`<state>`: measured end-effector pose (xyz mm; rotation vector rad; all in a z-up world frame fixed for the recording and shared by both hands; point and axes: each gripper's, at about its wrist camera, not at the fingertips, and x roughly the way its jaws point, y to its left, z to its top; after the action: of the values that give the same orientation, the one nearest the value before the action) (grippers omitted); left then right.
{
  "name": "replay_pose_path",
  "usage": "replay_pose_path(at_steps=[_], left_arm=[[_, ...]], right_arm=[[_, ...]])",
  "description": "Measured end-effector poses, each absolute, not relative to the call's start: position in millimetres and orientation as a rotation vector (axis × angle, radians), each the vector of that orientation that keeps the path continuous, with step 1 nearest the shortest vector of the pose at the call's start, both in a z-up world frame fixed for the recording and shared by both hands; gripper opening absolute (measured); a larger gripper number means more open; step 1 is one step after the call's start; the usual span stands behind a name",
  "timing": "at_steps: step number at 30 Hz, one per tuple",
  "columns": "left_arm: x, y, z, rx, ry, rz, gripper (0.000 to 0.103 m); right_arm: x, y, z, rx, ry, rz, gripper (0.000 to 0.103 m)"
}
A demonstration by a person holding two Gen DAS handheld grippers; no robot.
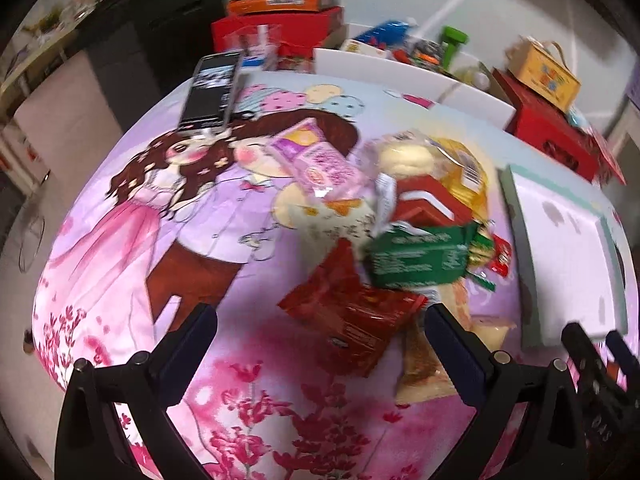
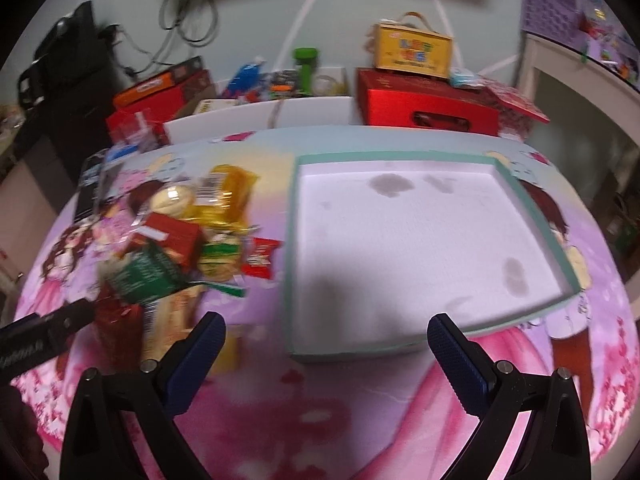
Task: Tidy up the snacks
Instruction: 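Grasp the red snack packet with the left tool while the right tool grasps the yellow jelly cup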
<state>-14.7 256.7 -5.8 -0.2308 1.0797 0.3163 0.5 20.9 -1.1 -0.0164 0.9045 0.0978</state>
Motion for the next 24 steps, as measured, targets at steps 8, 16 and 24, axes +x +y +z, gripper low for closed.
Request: replay_pose_path(at_steps=[8,16,24], left_arm=[[-11,264,-19,-0.291,1.128,0.314,0.103],[7,277,-47,-0.455,1.227,0.306,0.103],[15,283,-64,-0.527,1.264,0.345,0.093]], right_arm=[[-2,56,-13,-0.039,0.944,0.265,0.097],[3,75,-32,-0.069,1.004,0.332,0.079],[10,85,-47,-0.104,1.059,0.355,0.057]])
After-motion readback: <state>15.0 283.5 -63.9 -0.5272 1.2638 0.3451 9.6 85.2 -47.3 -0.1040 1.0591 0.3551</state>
